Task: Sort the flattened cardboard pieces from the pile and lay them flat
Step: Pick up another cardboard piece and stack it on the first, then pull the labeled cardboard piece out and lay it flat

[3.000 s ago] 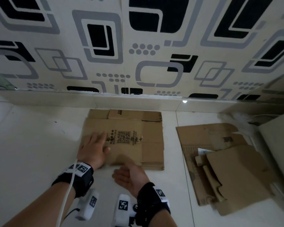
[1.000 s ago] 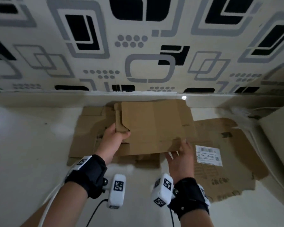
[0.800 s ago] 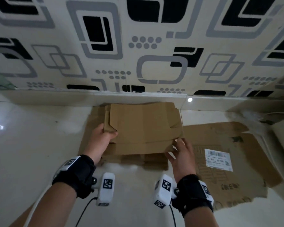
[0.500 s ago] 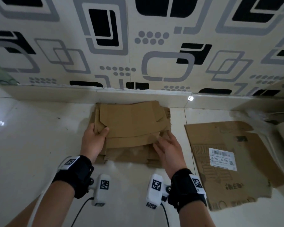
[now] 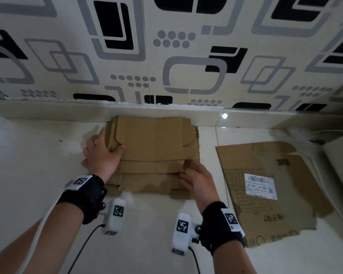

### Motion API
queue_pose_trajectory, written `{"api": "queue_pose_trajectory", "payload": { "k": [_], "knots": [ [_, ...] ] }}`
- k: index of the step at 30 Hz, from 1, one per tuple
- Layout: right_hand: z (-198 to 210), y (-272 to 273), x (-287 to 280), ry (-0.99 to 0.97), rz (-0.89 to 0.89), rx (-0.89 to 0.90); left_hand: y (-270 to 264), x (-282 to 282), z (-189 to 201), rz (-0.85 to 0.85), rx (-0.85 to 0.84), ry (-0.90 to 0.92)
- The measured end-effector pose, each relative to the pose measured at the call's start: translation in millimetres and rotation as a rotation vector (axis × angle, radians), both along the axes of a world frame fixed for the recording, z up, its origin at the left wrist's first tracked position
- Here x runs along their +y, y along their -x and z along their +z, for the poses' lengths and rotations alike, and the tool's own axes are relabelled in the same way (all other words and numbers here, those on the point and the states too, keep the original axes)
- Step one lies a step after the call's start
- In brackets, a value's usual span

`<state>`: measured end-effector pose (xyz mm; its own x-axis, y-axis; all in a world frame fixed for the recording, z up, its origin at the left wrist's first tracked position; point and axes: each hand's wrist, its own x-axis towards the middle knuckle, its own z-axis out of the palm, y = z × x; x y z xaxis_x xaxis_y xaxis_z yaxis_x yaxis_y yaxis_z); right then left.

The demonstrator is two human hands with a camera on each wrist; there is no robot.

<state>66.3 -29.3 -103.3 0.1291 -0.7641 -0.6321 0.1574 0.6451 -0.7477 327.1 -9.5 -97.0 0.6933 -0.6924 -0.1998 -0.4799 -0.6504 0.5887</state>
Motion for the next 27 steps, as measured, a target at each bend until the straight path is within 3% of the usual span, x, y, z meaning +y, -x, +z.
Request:
{"api": "queue_pose_trajectory", "payload": {
  "k": [3,8,10,12,16,21,24,27],
  "knots": [
    [-3.6,13.2,-4.7,0.021,-0.061,0.170,14.6,-4.1,10.3,0.027,-0.131,0.136],
    [1.8,45.7,-6.3,0.055,-0.162,0.392,73.8,-21.4,23.4,-0.194,-0.199,0.335],
    [4.4,69.9,-5.7,0.056,-0.206,0.499,108.8,-29.0,25.7,-0.306,-0.168,0.433],
    [5.9,92.8,-4.2,0.027,-0.235,0.612,143.0,-33.7,28.9,-0.416,-0.029,0.481],
    [4.8,132.8,5.5,-0.043,-0.201,0.763,204.8,-36.8,23.4,-0.517,0.333,0.331],
    [-1.7,153.9,24.5,-0.084,0.028,0.904,259.7,-35.0,9.4,-0.448,0.690,-0.020],
    [2.0,160.8,28.5,-0.129,0.114,0.952,281.4,-30.1,-1.6,-0.386,0.745,-0.182],
    [4.0,170.1,28.1,-0.153,0.159,0.988,295.9,-29.5,7.7,-0.305,0.762,-0.168]
  ]
}}
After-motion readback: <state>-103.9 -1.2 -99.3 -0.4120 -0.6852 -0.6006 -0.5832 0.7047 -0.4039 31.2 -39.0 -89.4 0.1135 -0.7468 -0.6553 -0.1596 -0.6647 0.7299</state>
